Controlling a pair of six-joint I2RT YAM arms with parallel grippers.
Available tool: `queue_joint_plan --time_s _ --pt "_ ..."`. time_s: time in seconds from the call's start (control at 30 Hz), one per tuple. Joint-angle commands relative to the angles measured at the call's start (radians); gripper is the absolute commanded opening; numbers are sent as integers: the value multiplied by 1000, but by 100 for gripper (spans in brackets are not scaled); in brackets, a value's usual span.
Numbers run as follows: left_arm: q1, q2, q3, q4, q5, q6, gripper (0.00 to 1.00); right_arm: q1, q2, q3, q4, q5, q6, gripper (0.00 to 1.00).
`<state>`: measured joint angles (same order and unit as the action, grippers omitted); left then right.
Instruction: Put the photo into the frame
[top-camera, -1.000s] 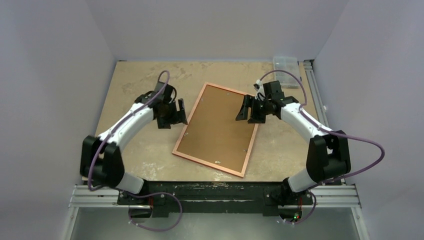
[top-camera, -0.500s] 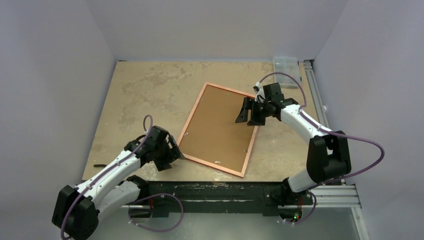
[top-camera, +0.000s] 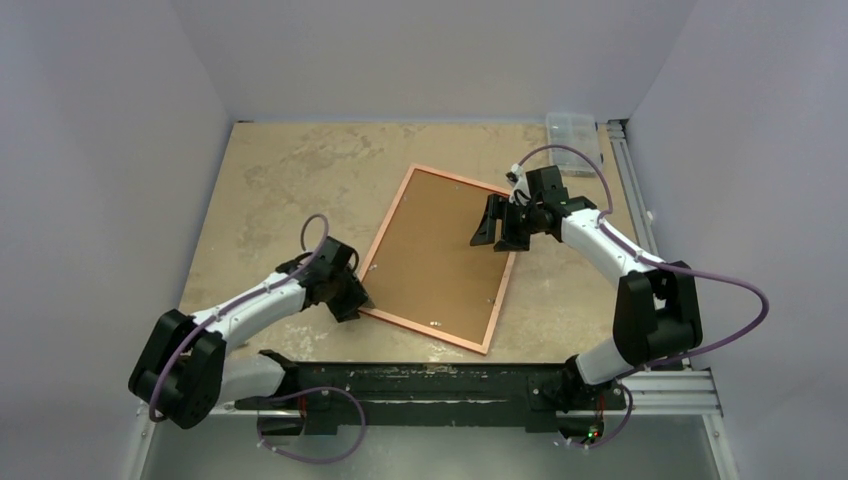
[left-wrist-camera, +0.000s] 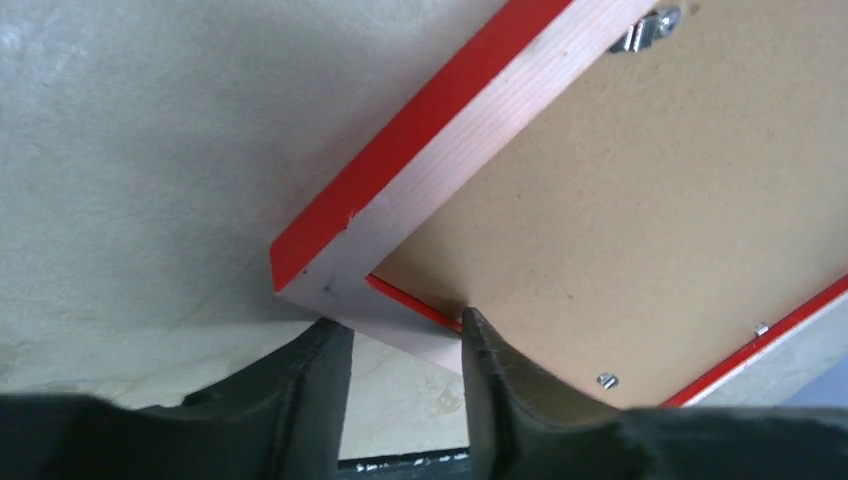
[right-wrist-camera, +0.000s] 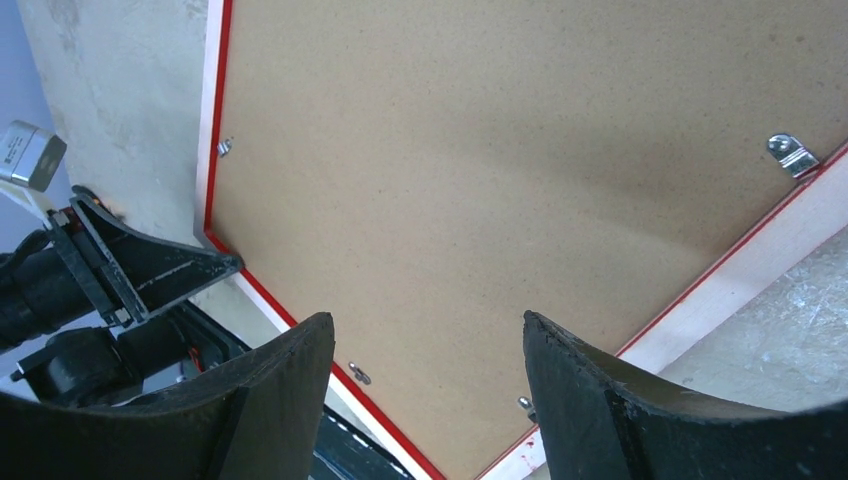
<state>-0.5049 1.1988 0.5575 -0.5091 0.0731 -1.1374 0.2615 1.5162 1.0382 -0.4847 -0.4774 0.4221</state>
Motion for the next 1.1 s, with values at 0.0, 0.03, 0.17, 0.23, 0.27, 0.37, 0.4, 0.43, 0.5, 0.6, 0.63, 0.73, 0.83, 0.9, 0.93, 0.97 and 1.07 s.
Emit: queue_joint_plan --time_s 0.0,0.03,0.17,0.23,0.27,0.37,0.4,0.43,0.5,0.6,0.63,0.73,0.83,0.9,0.93,0.97,1.07 --pt "0 72 98 -11 -92 68 31 -4 -11 -1 17 -24 -21 68" --pt "1 91 131 -30 -114 92 25 -4 -12 1 14 -22 -23 68" --pt "31 186 245 -87 -124 202 6 -4 -15 8 -5 -6 -38 68" --pt "67 236 287 -94 -112 264 3 -4 -18 11 -14 5 -45 68" --pt "89 257 310 -96 -100 296 2 -4 -20 12 -18 12 -48 68" --pt "145 333 377 -81 -59 402 1 -4 -25 11 -24 36 -56 68" --pt "162 366 415 -88 -49 431 0 -4 -24 11 -26 41 -58 68" --pt "176 406 458 -106 -43 460 0 -4 -24 11 -26 44 -60 68" --pt "192 481 558 -129 -36 509 0 -5 -22 10 -28 50 -64 68" --pt "198 560 663 -163 -5 542 5 -4 -27 12 -40 68 -73 68" --pt "198 562 674 -167 10 540 12 -4 -31 14 -45 75 -75 68" --pt "198 475 634 -149 56 498 39 -4 -49 14 -59 94 -81 68" --pt "197 353 546 -136 92 429 59 -4 -59 12 -63 96 -84 69" --pt "192 281 470 -129 118 374 67 -4 -57 12 -62 93 -84 69" --pt "184 247 445 -124 128 341 69 -4 -55 12 -62 92 -84 69" --pt "172 221 398 -110 143 313 74 -5 -52 13 -60 89 -82 69" --pt "99 165 335 -96 127 226 81 -4 -50 11 -57 88 -83 69"
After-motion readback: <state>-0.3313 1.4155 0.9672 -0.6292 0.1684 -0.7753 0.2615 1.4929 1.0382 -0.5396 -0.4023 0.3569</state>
